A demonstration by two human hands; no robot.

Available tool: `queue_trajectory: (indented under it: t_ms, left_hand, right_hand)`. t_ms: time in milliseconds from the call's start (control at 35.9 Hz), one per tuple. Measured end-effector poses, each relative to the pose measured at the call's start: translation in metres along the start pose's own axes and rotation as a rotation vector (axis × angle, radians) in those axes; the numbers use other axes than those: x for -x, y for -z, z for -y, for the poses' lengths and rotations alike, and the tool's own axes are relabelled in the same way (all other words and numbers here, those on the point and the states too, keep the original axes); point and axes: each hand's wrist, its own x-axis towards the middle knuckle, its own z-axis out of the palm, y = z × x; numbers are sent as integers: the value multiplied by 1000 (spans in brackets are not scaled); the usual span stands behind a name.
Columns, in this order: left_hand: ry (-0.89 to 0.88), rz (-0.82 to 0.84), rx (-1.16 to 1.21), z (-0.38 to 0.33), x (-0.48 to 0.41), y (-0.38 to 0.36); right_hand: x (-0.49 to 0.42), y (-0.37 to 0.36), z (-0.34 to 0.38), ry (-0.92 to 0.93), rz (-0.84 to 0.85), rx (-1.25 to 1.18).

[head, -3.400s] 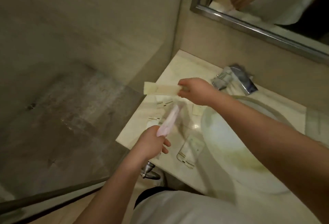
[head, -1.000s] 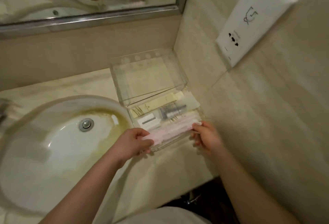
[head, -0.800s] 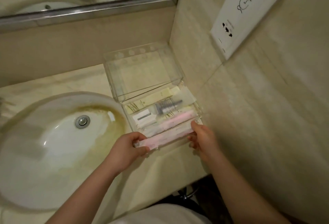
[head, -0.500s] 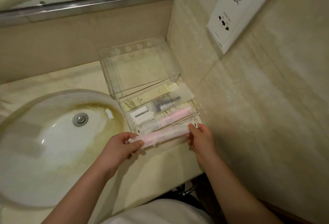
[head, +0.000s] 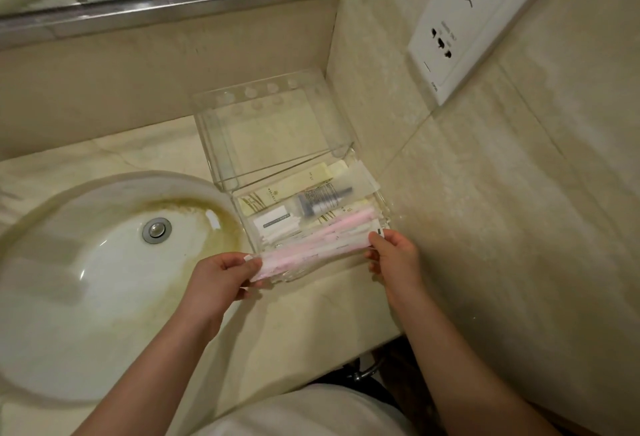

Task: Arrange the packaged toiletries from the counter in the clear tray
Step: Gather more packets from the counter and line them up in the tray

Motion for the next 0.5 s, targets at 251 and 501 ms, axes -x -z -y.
queue_trajectory:
  t_ms: [251, 501]
  left_hand:
    - [-219, -256, -311, -12, -39, -22]
    - [-302, -428, -764, 1, -42, -36]
  right_hand:
    - [-27, -35, 22, 295, -320, 293]
    - [-28, -45, 20, 312, -495, 393]
